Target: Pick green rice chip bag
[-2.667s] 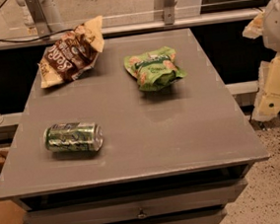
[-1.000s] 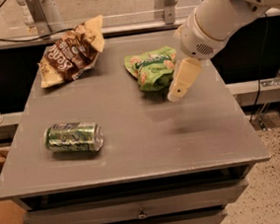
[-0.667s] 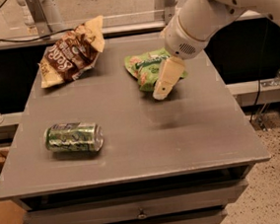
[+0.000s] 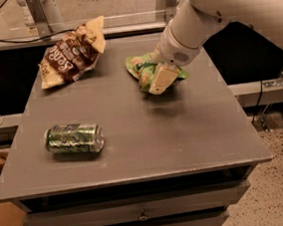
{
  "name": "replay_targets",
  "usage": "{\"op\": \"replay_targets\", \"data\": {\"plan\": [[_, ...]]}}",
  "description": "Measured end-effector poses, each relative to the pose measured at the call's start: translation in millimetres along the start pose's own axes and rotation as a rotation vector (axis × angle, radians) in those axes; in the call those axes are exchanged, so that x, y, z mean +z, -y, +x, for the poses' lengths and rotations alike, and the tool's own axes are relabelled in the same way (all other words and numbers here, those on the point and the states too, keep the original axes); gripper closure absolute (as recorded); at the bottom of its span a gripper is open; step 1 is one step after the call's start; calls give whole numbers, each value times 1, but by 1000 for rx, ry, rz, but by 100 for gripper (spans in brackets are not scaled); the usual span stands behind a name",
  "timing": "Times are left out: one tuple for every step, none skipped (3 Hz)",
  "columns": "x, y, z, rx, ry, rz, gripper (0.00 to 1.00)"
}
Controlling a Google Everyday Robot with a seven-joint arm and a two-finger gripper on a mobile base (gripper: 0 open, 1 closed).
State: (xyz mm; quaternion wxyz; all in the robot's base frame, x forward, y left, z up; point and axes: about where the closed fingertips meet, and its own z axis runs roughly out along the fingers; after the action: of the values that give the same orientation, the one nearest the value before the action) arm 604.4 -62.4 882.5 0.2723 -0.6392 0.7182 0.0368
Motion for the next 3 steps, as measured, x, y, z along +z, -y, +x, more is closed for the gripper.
{"op": "replay_targets", "data": {"plan": [[8,-3,9,-3,-18,-9,62],[4,1,9,-17,-20,2,85],[-20,15,-8,-49,8,43,100]]}}
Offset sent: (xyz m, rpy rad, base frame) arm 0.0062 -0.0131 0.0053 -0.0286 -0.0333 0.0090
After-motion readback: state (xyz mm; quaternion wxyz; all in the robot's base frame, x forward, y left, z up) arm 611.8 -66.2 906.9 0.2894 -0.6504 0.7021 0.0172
